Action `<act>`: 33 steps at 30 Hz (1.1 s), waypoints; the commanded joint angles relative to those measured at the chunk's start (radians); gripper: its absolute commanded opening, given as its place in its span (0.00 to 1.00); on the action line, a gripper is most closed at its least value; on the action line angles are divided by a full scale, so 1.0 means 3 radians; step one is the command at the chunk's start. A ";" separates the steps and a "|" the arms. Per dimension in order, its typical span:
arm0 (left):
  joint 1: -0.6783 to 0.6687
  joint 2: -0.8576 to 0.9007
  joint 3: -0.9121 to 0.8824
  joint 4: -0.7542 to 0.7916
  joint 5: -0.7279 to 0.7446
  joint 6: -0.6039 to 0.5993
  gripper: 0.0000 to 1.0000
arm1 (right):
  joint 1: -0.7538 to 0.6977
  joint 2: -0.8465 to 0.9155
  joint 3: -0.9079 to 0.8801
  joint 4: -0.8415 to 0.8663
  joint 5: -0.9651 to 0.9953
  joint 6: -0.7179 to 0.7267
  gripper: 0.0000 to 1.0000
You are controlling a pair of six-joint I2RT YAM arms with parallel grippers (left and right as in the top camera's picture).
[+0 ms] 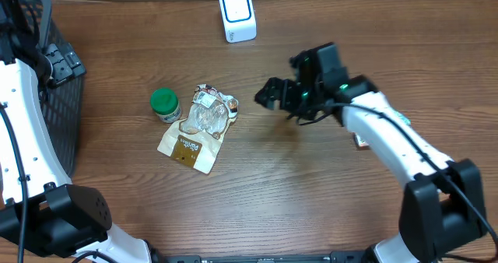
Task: Scan the item barcode
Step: 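Move the right gripper to the bagged bread and grasp it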
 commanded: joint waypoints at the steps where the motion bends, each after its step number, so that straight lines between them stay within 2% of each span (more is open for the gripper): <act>1: -0.0008 0.0034 -0.0005 0.0000 -0.0006 0.0051 1.00 | 0.0175 0.0145 -0.0159 0.0298 -0.0019 0.0366 0.97; 7: -0.0008 0.0034 -0.0005 0.0000 -0.0006 0.0051 1.00 | 0.0462 0.0454 -0.0178 0.0802 -0.0017 0.0533 0.96; 15: -0.0019 0.0034 -0.0005 0.0000 -0.0008 0.0051 1.00 | 0.0675 0.0855 -0.0178 0.1129 -0.0022 0.0991 0.78; 26: -0.0023 0.0034 -0.0005 0.0001 -0.0006 0.0051 1.00 | 0.0811 0.1233 -0.0179 0.1728 -0.0113 0.1062 0.73; 33: -0.0024 0.0034 -0.0005 0.0001 -0.0006 0.0051 1.00 | 0.0965 0.1530 -0.0181 0.2088 0.0188 0.1264 0.59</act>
